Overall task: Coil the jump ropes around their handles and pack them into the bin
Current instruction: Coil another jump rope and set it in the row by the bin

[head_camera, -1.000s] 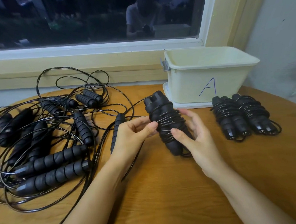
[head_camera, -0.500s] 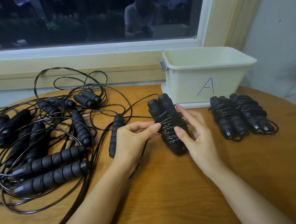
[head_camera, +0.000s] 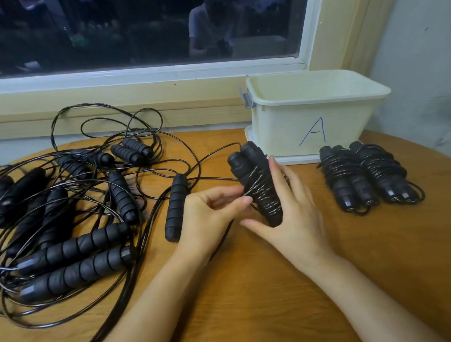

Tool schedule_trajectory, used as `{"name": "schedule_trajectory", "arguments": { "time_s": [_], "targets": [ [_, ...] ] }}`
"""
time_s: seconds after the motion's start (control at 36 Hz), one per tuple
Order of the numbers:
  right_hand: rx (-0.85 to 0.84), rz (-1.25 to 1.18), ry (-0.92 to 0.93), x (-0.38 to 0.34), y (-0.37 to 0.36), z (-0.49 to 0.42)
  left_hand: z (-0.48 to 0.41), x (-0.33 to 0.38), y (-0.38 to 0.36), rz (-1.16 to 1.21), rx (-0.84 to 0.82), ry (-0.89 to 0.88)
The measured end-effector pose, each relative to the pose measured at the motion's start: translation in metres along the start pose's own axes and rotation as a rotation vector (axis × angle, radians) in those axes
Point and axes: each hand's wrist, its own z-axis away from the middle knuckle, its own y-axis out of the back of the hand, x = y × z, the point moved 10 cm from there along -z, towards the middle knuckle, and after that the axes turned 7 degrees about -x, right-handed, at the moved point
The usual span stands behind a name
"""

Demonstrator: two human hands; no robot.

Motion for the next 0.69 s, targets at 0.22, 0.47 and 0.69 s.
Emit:
{"name": "schedule_trajectory", "arguments": {
  "time_s": [0.22, 0.47, 0.69],
  "targets": [
    [0.184, 0.139, -0.036, 0.004, 0.025, 0.001, -0.001, 0.005, -0.02, -0.264, -0.158, -0.097],
    [0.143, -0.287, -0.089, 0.011, 0.015, 0.002, -0.004, 0.0, 0.003, -0.229, 0.011, -0.068],
    [0.012, -0.781, -0.117, 0.007, -0.004, 0.003, -0.007, -0.012, 0.006, -0.071, -0.017, 0.026]
  ]
}}
